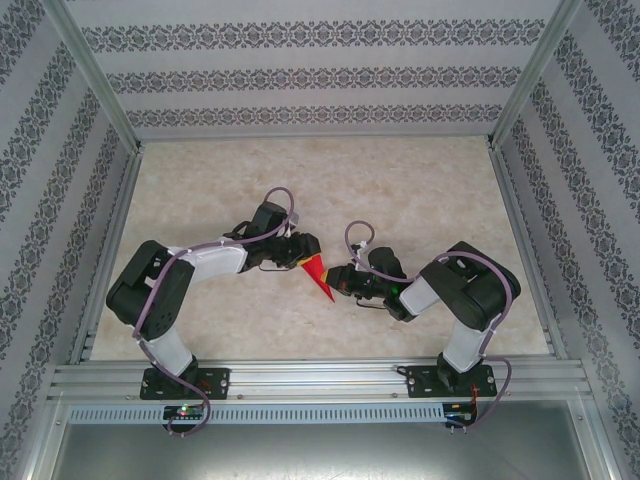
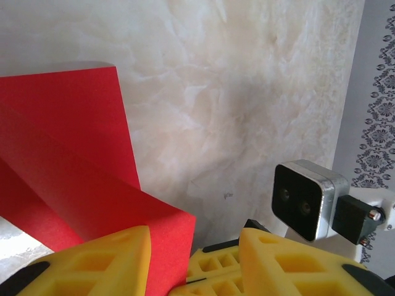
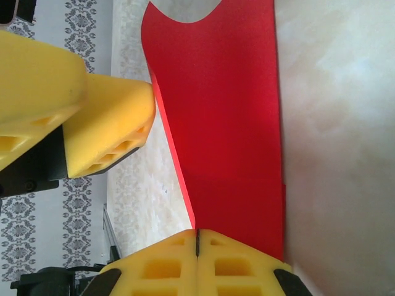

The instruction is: Fold a paper plane with a square sheet of paper (pick it up from the middle)

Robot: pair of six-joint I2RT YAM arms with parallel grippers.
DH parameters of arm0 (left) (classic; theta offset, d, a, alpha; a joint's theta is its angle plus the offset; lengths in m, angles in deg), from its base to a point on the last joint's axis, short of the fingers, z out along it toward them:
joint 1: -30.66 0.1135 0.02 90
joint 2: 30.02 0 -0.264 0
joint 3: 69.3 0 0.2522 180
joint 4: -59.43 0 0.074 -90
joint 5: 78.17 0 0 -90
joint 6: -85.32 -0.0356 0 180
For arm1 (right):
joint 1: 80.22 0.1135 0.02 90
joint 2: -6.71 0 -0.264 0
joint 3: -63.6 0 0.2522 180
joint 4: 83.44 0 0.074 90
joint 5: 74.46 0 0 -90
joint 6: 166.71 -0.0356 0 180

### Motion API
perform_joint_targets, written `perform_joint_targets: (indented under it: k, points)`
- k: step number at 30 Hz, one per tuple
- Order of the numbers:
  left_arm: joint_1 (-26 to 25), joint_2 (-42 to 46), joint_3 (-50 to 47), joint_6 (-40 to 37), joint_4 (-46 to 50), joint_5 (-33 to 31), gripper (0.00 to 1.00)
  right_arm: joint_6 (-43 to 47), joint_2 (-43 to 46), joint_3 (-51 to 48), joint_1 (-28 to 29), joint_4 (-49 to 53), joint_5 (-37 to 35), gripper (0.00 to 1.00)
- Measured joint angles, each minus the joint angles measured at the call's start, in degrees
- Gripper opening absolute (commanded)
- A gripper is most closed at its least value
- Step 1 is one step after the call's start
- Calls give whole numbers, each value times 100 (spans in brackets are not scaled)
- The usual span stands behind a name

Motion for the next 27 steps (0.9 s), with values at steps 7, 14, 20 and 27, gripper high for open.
perform_joint_targets:
  k: [7, 14, 20, 27]
  points:
    - [-2, -260, 7, -9, -63, -2, 43, 391, 468, 50, 24, 966, -125, 26]
    - [-2, -289, 13, -11, -63, -4, 42, 1596, 1294, 608, 555, 2896, -962, 36]
    - [-2, -289, 22, -11, -63, -2, 42, 2983, 1843, 715, 1204, 3801, -2297, 45]
    - [-2, -289, 22, -11, -63, -4, 42, 4159, 1762, 787, 1482, 4264, -3075, 46]
